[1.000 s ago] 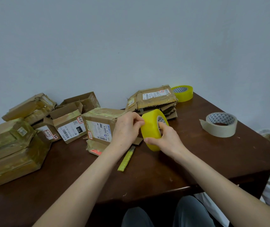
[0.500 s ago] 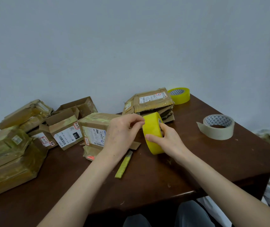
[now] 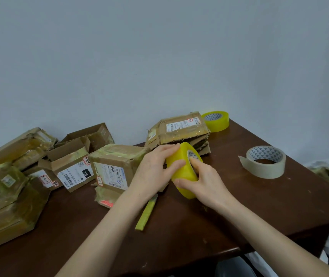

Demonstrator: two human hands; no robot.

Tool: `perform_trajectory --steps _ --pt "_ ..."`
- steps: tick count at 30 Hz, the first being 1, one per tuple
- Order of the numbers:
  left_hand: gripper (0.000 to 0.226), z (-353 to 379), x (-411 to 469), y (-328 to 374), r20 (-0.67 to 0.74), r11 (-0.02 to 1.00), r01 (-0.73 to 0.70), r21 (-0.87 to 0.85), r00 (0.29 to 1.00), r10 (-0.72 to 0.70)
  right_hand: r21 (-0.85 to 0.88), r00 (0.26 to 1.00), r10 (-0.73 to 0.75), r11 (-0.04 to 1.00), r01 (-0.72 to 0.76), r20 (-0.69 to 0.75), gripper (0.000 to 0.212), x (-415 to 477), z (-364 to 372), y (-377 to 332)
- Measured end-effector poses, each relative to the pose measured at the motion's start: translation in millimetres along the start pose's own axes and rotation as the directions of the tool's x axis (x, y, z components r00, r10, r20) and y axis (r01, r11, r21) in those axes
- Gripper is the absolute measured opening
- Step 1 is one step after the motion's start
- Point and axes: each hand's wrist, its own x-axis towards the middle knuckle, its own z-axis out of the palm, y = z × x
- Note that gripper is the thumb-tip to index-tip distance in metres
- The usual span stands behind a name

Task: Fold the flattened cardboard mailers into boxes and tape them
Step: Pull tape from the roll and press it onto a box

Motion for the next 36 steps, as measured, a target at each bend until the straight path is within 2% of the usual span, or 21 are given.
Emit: perform_trajectory --steps 3,5,7,11,16,25,33,36 --pt "0.036 12 -9 -1 -0.141 0.998 -0.055 0.005 0.989 0.055 -0.044 1.000 0.015 0.999 -0.015 -0.013 0.037 1 -3 5" --pt "0.033 18 -12 2 -0.179 0.997 -0.024 -0.071 0.984 0.011 -0.065 1.000 0.021 0.998 -0.021 -0.014 0.039 0 -3 5" --pt "0.031 18 -10 4 -0.184 0.979 0.041 -0.200 0.980 -0.079 -0.083 1.000 0.016 0.996 -0.016 -0.006 0.045 0 -2 5" --pt "0.026 13 -7 7 -0.178 0.946 0.143 -0.292 0.963 -0.200 -0.122 1.000 0.007 0.992 -0.007 -0.004 0.055 -1 0 6" --pt "0.023 12 -11 7 -0.197 0.918 0.201 -0.342 0.940 -0.279 -0.128 1.000 -0.009 0.992 0.009 0.003 0.041 -3 2 6" --pt "0.023 3 -5 11 -0.127 0.940 0.226 -0.255 0.956 -0.264 -0.137 0.999 -0.050 0.989 0.049 -0.007 0.031 -8 2 4" --pt "0.025 -6 1 13 -0.028 0.959 0.210 -0.188 0.975 -0.219 -0.117 0.998 -0.064 0.991 0.065 0.012 0.042 -11 1 6" --pt "0.026 -5 0 14 0.018 0.962 0.205 -0.183 0.979 -0.205 -0.108 0.998 -0.066 0.992 0.066 0.007 0.037 -12 -1 9"
